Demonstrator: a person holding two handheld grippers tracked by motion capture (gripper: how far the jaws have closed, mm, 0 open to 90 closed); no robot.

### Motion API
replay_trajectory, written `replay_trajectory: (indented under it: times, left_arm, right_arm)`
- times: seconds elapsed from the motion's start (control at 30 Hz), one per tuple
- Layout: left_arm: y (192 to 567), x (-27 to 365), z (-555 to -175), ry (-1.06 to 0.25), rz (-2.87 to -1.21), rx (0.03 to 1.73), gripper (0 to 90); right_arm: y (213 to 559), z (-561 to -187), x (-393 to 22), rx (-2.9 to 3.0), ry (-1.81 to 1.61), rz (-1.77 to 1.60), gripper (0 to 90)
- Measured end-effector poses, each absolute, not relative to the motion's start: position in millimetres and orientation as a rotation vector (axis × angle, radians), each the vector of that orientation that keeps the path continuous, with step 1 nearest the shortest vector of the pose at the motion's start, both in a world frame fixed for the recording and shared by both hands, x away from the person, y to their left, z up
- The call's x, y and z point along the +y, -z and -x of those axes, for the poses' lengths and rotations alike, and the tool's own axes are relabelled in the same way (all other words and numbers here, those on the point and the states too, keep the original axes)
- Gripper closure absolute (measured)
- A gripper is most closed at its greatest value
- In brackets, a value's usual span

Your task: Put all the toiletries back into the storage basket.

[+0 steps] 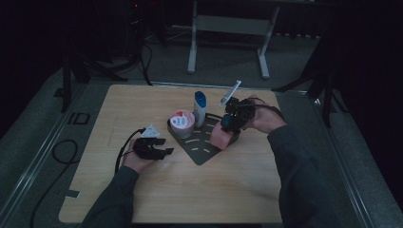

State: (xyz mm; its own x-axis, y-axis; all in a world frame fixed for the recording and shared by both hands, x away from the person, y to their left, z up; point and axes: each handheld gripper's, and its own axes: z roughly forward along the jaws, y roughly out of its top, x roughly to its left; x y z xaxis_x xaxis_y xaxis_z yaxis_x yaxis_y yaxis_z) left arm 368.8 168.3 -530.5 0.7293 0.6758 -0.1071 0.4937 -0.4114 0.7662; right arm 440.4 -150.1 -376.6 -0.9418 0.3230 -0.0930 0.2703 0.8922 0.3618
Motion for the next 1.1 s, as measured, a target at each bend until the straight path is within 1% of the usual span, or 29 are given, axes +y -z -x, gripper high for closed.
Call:
replay_trajectory:
  times: [0.5, 1.1]
  left_arm:
    - [529.7, 170.3, -369.0, -0.280, -2.088, 0.885, 42.2]
    - [529.7, 170.8, -369.2, -0.277, -2.088, 0.885, 42.1]
  right_arm:
    - [376.0, -451.4, -137.7, 2.899, -0.505, -0.475, 48.5]
    - [378.0, -469.7, -136.5, 2.871, -0.495, -0.549, 48.5]
